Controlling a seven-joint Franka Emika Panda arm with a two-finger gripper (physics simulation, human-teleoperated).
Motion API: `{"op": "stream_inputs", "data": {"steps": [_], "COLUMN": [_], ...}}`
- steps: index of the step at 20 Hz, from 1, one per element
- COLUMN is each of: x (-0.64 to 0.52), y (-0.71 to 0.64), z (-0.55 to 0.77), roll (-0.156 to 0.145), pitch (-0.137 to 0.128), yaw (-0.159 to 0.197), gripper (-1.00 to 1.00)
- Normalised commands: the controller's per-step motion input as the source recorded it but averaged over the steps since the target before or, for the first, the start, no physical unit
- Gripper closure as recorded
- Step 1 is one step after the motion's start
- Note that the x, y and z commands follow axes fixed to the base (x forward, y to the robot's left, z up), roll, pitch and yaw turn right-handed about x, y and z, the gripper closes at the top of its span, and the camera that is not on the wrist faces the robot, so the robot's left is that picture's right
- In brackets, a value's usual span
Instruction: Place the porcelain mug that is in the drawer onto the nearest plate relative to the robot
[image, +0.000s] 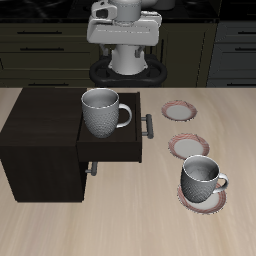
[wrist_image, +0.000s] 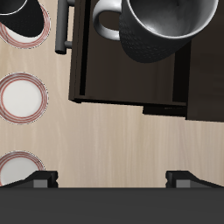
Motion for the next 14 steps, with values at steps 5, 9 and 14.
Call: {"op": "stream_inputs", "data": {"steps": [5,9,14], "x": [0.19,0.41,0.25], "y": [-0.12,-0.27,-0.31], "z": [0.27,0.34,0.22], "roll": [0.009,0.007,-0.026], "pitch": [-0.008,0.020,-0.004], "yaw": [0.109,0.097,0.019], "gripper": [-1.00,-1.00,-1.00]}}
